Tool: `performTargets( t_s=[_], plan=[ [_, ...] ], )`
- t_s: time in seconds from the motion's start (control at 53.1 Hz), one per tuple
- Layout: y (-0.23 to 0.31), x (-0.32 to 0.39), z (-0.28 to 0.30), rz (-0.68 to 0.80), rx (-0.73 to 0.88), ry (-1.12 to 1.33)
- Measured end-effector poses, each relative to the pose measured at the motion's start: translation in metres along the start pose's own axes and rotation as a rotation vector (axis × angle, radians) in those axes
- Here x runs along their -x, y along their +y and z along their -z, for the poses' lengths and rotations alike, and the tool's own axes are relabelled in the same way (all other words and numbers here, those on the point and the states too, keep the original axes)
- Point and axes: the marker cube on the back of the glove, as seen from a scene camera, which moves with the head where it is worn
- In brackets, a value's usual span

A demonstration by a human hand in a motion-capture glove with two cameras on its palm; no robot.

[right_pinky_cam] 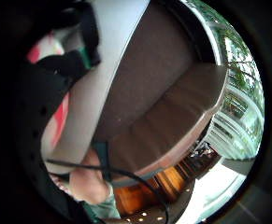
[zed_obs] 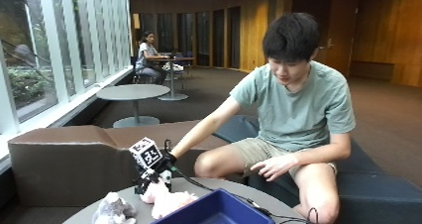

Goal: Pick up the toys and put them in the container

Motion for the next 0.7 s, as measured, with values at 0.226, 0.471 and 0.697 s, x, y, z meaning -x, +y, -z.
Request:
performTargets(
  t_s=[0.226,0.471,0.697],
  plan=[
    [-0.016,0.010,0.003,0.082,-0.168,0.085],
    [0.019,0.009,0.100,0.136,-0.214,-0.024],
    [0.064,0.045,0.199,0.073,-0.268,-0.072]
  ],
)
